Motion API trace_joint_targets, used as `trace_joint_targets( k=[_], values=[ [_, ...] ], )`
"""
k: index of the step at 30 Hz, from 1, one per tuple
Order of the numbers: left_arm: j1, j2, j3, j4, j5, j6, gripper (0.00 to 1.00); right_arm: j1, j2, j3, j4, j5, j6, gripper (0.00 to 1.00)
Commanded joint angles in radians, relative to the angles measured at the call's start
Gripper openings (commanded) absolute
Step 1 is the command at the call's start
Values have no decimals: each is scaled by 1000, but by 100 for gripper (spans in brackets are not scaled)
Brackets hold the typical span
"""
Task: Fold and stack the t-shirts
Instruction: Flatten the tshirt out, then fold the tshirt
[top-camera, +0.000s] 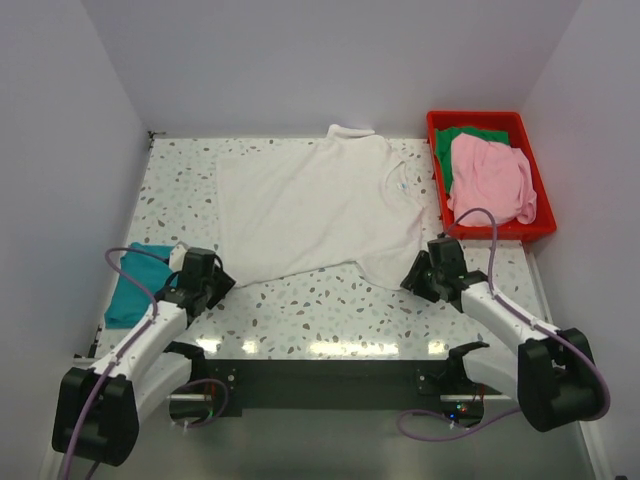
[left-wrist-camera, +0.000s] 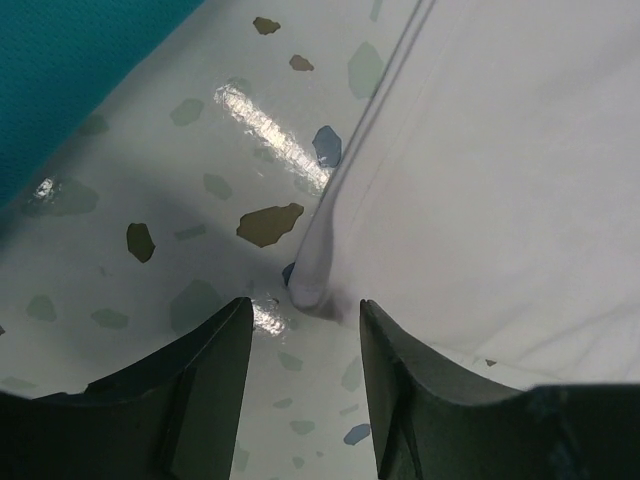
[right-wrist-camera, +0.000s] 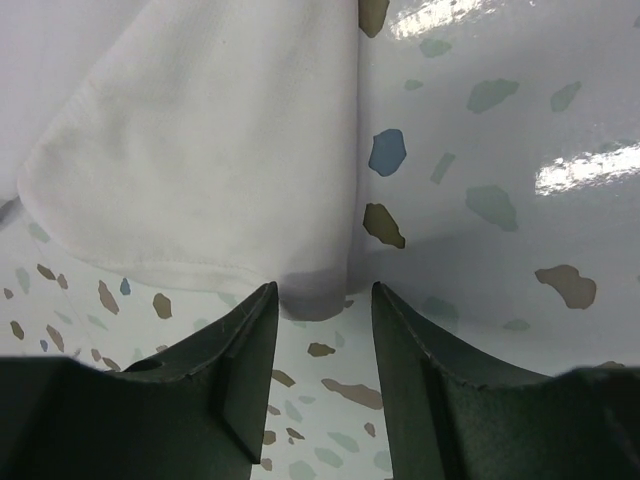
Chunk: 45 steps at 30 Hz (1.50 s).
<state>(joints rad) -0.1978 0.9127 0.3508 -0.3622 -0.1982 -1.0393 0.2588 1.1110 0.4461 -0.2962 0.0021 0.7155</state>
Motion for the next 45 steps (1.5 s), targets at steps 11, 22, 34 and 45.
trace_joint_targets(
  k=[11,22,34,45],
  values=[
    [-14,141,-32,167,-27,7,34,25,9,14,3,55,16,3],
    [-12,16,33,-33,-90,-13,0,25,-305,127,-340,87,-60,0],
    [-12,-134,102,-176,-106,-19,0,26,-484,206,-446,19,-22,0],
    [-3,238,350,-29,-127,47,0,26,56,543,-218,90,-185,0]
  ],
)
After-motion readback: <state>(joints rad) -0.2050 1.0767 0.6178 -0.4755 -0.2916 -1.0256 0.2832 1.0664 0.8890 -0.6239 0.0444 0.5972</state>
